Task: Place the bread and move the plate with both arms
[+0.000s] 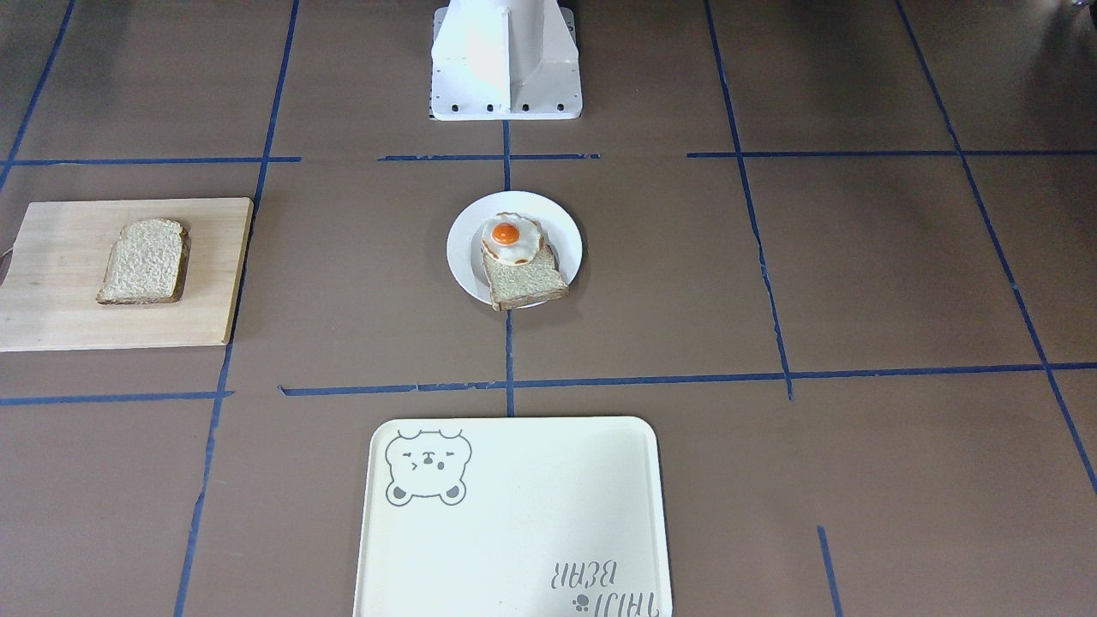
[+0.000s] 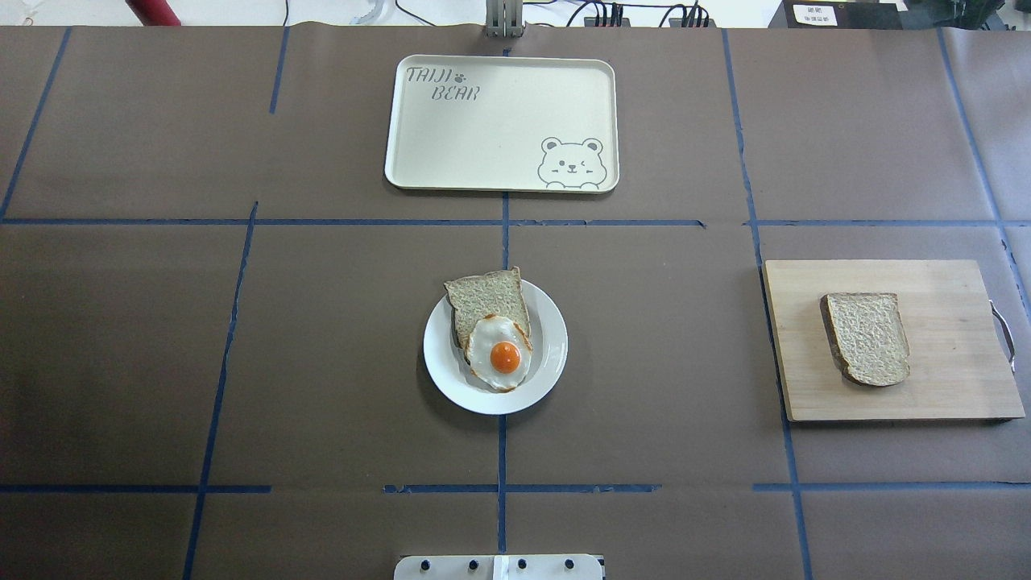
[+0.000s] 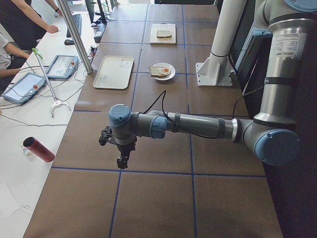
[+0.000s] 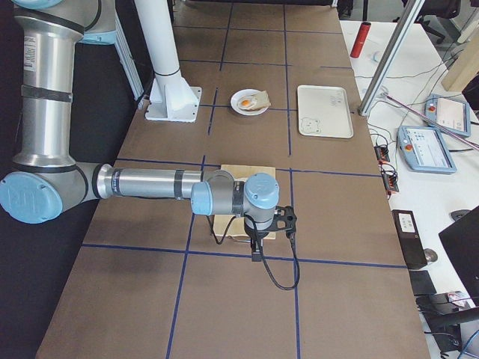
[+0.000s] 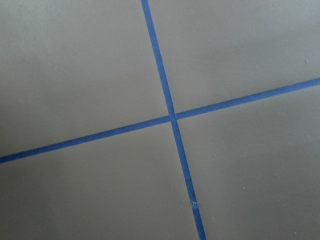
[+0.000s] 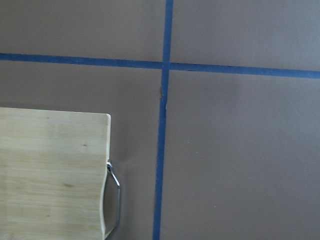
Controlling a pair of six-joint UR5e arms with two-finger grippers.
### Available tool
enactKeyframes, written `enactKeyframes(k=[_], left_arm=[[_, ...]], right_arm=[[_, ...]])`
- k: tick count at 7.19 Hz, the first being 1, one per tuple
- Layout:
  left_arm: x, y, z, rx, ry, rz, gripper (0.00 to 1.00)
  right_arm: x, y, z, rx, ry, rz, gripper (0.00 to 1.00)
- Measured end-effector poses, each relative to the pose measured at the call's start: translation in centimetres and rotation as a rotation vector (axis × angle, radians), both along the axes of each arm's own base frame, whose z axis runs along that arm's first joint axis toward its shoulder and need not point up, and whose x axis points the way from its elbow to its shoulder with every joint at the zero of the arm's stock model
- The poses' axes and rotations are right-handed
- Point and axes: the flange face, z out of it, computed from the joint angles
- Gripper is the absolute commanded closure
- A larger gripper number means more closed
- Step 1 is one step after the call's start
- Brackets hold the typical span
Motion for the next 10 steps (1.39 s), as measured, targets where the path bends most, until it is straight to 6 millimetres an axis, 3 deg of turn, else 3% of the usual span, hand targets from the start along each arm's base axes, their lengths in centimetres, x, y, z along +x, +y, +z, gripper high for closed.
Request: enactKeyframes(k=[3,6,8,10], left_arm=[[0.1,-0.2,-0.2,0.005,0.004,0.002,0.0],[0.1,-0.3,-0.4,0.008,0.005,0.003,0.0],[0.1,-0.3,-0.4,0.009,0.005,0.003,0.0],[0.1,-0.3,-0.5,0.011,0.006,0.003,0.0]], right_arm=[[-4.9,-0.5,-3.5,0.003,-0.127,0.049,0.0],[-13.7,1.6,-5.8,-0.01,-0.239,0.151,0.0],[-19.6,3.5,-5.6,-0.004,-0.288,0.186,0.01],[-22.3,4.6,-3.8,-0.012,-0.273,0.178,0.05]])
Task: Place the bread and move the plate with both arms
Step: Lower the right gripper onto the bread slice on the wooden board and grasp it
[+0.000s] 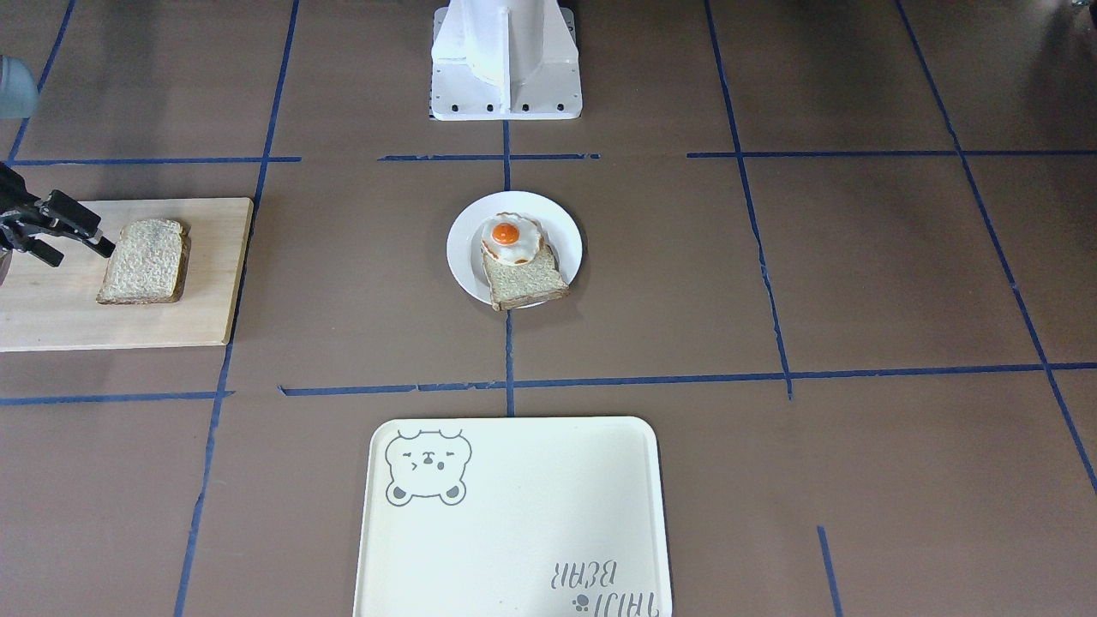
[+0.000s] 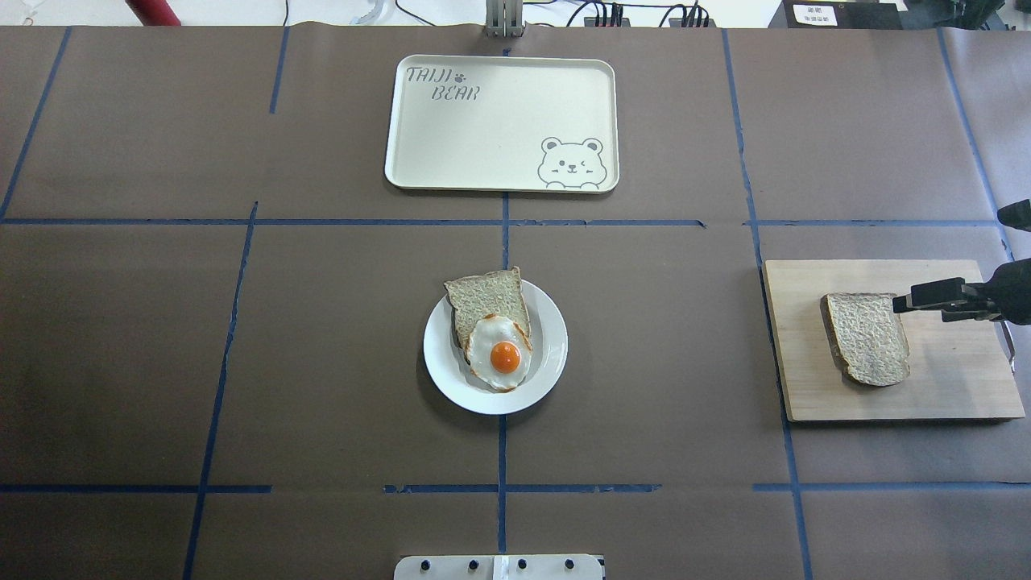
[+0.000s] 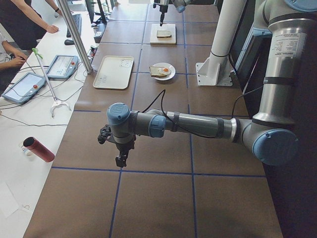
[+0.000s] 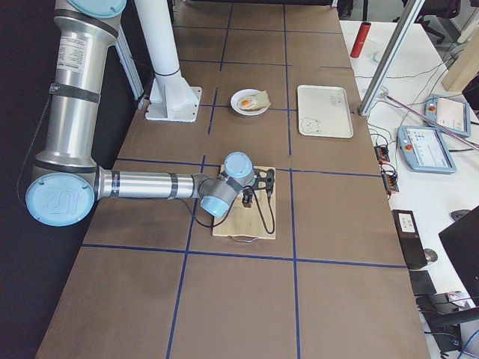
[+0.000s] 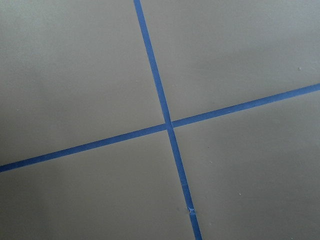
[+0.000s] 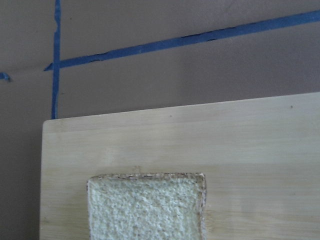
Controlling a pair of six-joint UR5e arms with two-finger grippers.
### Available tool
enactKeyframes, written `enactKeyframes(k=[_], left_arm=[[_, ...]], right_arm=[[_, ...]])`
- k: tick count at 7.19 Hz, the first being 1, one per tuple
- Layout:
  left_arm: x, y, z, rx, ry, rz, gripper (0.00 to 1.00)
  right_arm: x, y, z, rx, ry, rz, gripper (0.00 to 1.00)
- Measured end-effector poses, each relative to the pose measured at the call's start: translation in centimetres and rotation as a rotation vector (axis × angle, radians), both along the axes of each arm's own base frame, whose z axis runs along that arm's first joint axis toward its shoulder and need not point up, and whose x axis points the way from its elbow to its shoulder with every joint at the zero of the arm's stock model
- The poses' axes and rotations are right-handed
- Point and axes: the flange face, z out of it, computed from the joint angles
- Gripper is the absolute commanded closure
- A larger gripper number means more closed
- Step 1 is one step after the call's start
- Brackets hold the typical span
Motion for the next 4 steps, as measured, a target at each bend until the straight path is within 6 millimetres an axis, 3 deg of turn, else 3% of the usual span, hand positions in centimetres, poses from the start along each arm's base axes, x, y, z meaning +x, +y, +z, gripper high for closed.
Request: enactKeyframes(k=[2,4], left_arm=[[0.0,0.0,-0.1,0.001,0.001,0.0,0.0],[0.0,0.0,0.0,0.0,0.001,0.0,0.0]], right_arm=[[-1.1,0.5,1.9,-0.017,0.025,-0.02,0.11],[-1.7,0.6,2.1,-0.017,0.027,-0.032,0.17]])
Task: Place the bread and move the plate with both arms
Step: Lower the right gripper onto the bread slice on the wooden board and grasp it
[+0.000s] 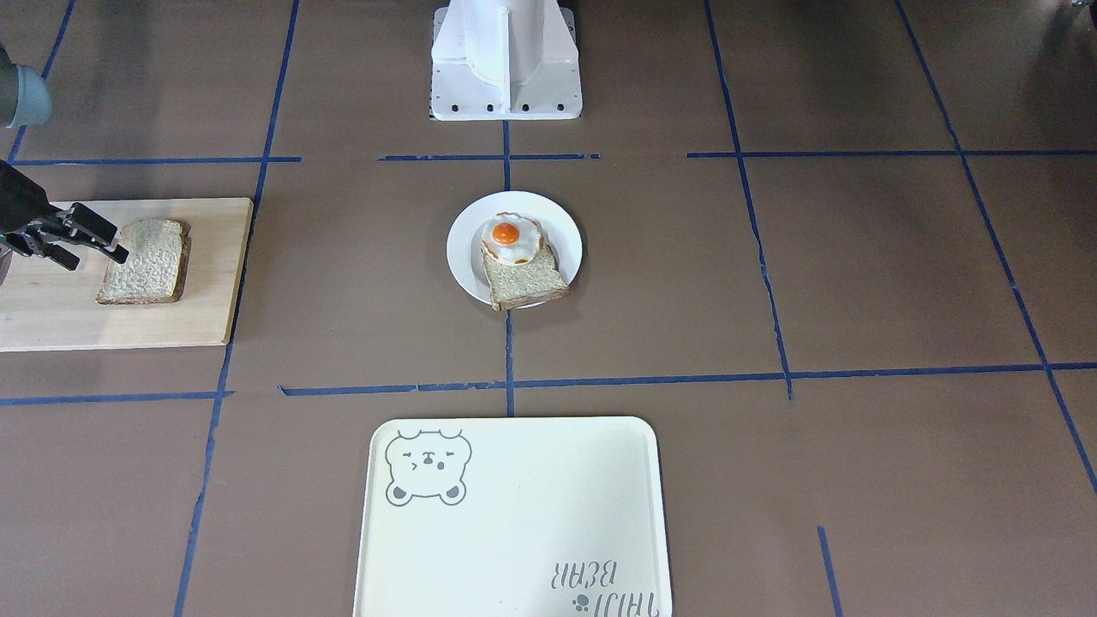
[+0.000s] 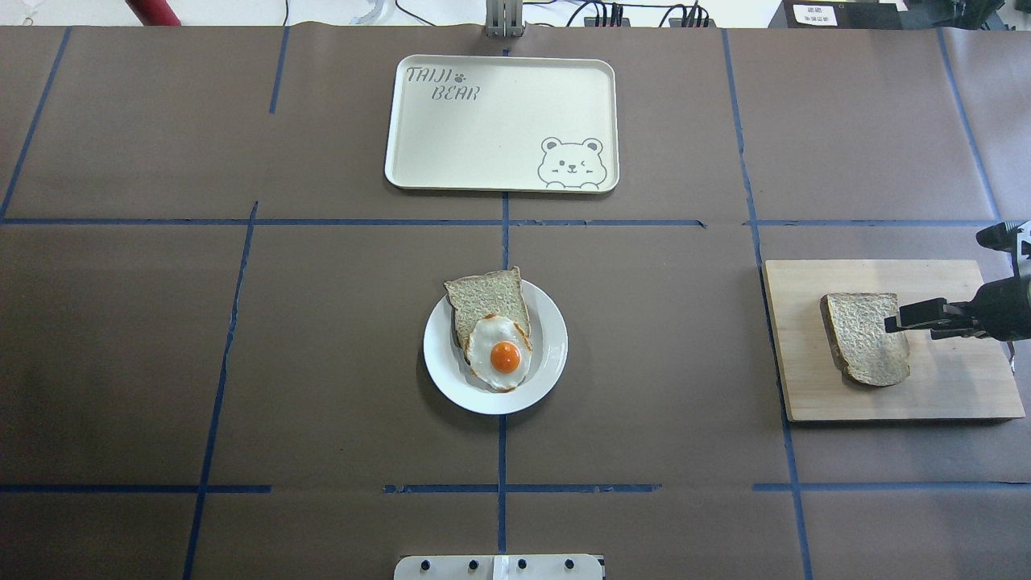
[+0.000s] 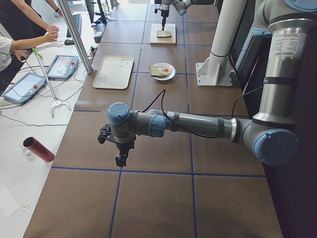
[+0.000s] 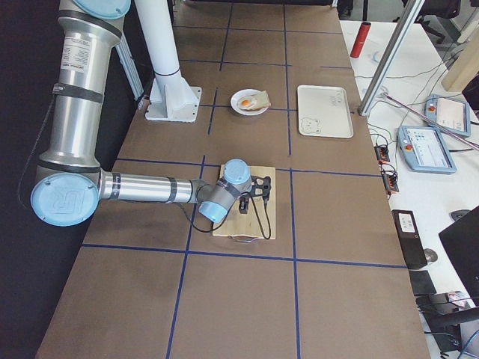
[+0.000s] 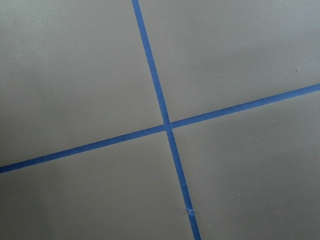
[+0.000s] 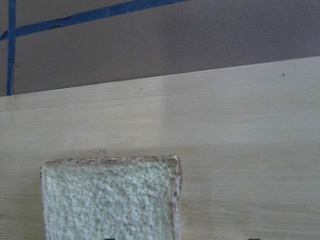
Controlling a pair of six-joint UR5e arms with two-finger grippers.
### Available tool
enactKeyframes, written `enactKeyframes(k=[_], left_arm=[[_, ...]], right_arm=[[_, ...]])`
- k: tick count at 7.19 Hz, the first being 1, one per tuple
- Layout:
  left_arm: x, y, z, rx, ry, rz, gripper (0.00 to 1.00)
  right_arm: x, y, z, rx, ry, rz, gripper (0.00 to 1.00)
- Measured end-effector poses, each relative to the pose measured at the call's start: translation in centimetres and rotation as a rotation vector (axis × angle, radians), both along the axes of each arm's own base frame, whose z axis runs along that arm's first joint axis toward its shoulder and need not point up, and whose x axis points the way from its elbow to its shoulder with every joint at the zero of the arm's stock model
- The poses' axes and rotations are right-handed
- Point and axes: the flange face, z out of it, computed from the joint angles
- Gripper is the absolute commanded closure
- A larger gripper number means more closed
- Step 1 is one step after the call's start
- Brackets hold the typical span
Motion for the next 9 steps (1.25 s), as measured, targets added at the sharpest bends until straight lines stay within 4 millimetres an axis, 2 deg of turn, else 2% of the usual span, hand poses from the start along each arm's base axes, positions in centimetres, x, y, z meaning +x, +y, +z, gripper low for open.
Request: enactKeyframes(k=[2,4,6,7,8,9], left_arm=[[0.0,0.0,0.2,-0.003,-0.001,0.0,0.0],[0.0,0.1,0.4,-0.007,-0.001,0.0,0.0],[0.0,0.1,0.5,-0.01,-0.002,0.0,0.0],[0.0,0.2,0.6,-0.01,-0.002,0.001,0.0],[0.0,0.2,0.6,-0.01,-0.002,0.001,0.0],[0.0,0.2,0.6,-0.011,-0.002,0.001,0.0]], right_arm=[[-0.3,-0.1,-0.3,0.005,-0.005,-0.005,0.26],[-0.5,-0.1,-0.7,0.01,-0.01,-0.01,0.29],[-0.9,0.0,-0.9,0.013,-0.013,-0.018,0.4],[-1.1,0.0,-1.1,0.016,-0.014,-0.021,0.58],[-1.3,0.0,-1.1,0.017,-0.015,-0.024,0.81],[-1.3,0.0,-1.1,0.019,-0.015,-0.025,0.98]])
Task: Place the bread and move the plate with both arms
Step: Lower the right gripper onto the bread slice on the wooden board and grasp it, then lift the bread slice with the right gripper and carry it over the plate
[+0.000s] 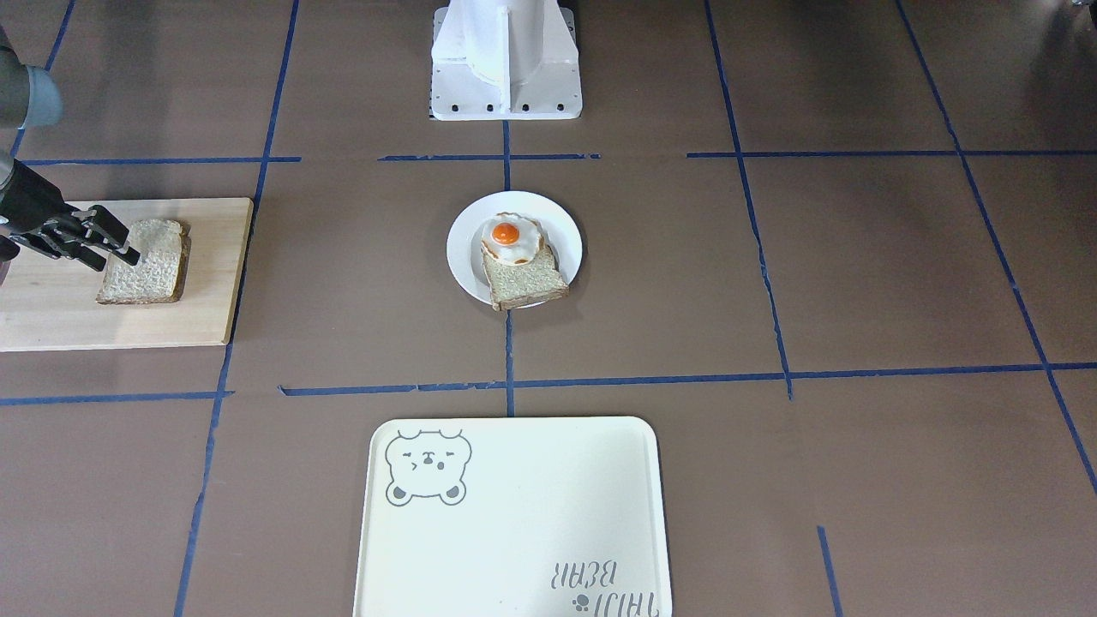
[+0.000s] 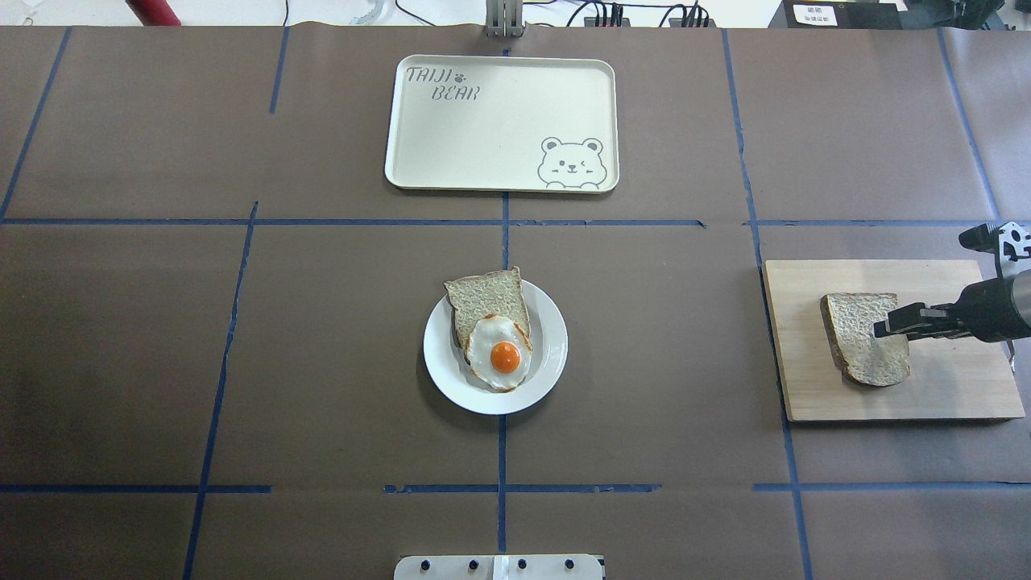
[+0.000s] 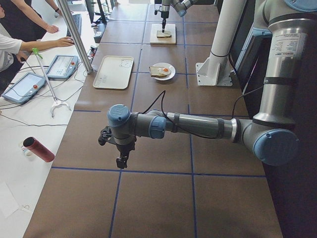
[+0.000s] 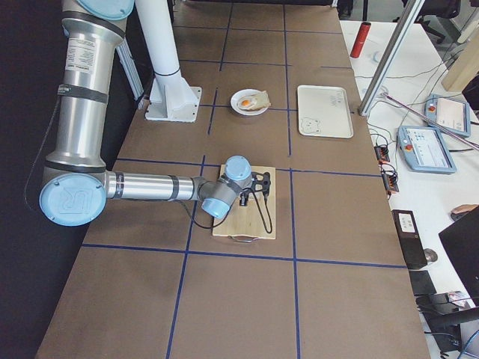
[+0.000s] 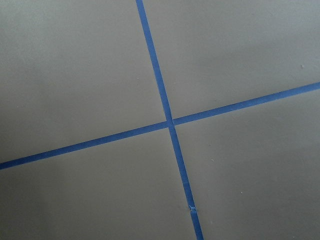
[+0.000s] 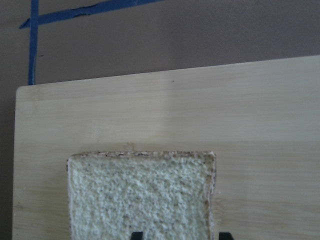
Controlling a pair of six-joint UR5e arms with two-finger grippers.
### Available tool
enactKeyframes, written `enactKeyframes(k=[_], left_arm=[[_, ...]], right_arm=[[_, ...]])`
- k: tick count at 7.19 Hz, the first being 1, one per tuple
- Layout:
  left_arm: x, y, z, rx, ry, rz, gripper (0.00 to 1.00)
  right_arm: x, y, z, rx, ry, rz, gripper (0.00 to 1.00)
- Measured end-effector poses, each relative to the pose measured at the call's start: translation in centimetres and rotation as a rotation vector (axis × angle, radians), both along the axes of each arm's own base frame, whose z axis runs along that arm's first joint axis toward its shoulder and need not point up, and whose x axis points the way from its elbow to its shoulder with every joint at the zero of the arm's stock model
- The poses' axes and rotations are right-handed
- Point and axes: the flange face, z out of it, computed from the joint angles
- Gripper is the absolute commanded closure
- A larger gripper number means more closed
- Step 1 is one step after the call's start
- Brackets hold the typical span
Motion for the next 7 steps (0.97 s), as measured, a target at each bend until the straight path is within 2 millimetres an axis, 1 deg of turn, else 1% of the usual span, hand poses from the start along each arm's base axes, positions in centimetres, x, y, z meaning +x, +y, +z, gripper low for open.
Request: enactKeyframes(k=[1,4,5,7], left_arm=[[0.0,0.0,0.0,0.0,0.0,0.0,0.0],[0.0,0.0,0.0,0.0,0.0,-0.001,0.0],[0.0,0.0,0.0,0.0,0.0,-0.001,0.0],[0.0,0.0,-0.1,0.001,0.0,-0.001,0.0]], right_arm=[[0.0,0.0,-0.1,0.003,-0.001,-0.001,1.0],[0.2,0.1,-0.4,0.003,-0.007,-0.003,1.0],[0.2,0.3,-1.2,0.007,-0.02,-0.008,1.0],[0.2,0.5,-4.6,0.026,-0.071,-0.027,1.0]])
